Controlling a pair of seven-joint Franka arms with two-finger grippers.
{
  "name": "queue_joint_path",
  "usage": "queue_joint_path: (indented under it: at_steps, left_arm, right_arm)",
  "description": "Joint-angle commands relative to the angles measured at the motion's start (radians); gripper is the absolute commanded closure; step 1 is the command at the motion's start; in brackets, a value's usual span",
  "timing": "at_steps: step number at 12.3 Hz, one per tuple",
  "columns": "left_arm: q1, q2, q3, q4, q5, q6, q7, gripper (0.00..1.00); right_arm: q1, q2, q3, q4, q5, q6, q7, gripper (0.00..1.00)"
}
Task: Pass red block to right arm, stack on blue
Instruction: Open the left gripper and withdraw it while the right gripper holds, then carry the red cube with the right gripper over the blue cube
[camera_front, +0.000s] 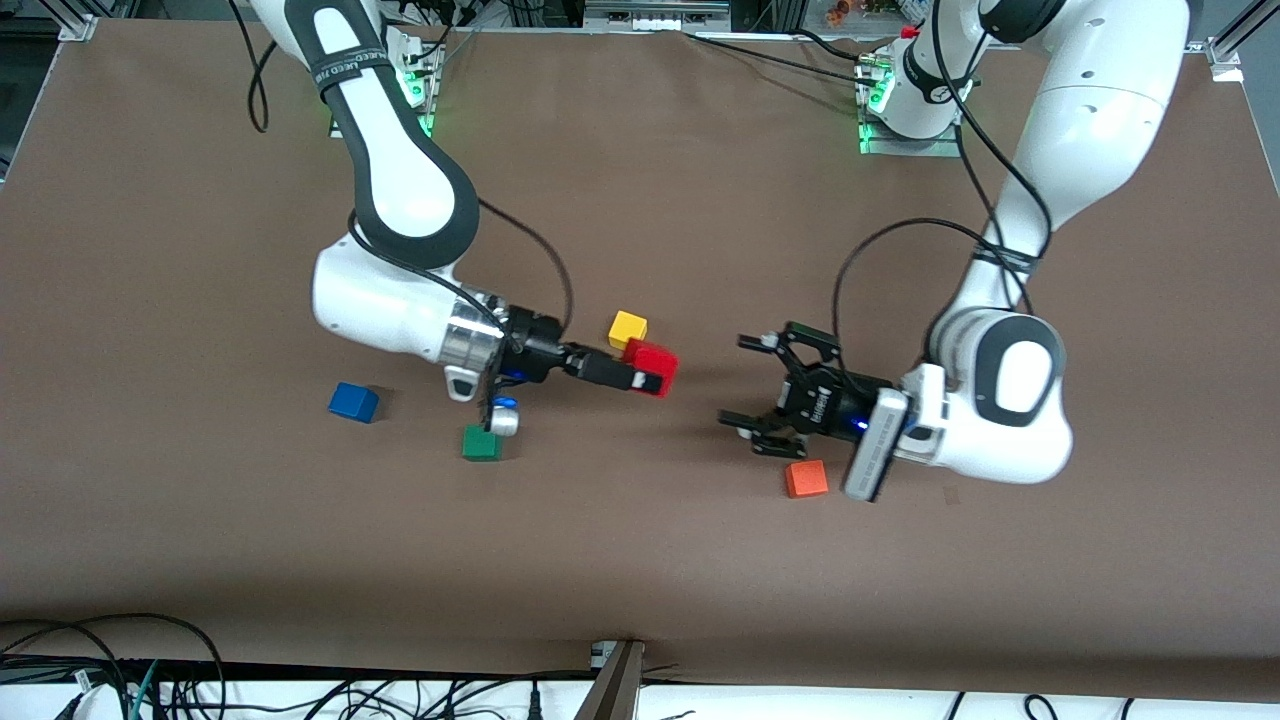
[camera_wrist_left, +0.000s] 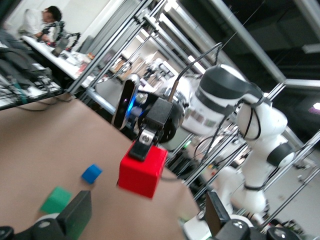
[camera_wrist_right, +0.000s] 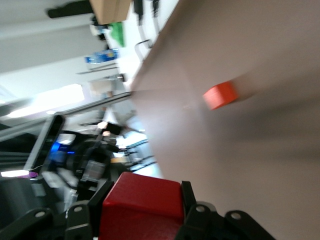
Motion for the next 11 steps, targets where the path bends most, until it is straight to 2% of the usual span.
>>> queue_joint_path:
  at_steps: [1,3,6,8,11]
  left_arm:
    - [0.047,-0.053,0.052,0.085,0.201,-0.018,0.020,0.00]
    - [0.096,-0.113,0.052,0.114,0.380,-0.060,0.014,0.00]
    - [0.196,-0.160,0.055,0.116,0.598,-0.170,0.012,0.00]
    - [0.230,-0.228,0.060,0.114,0.805,-0.184,-0.014,0.00]
    - [0.259,-0.333,0.066,0.113,1.115,-0.203,-0.046,0.00]
  right_arm:
    - [-0.014,-0.016,-0.107,-0.019,-0.277,-0.163,-0.006,1.00]
    - [-0.069,-0.004,-0.129,-0.022,-0.545,-0.255,-0.006,1.00]
    - [-0.075,0.007,-0.130,-0.048,-1.025,-0.272,0.002,1.00]
    - [-0.078,0.015,-0.133,-0.065,-1.194,-0.271,0.002,1.00]
    - [-0.081,0.016,-0.165,-0.113,-1.285,-0.251,-0.016,1.00]
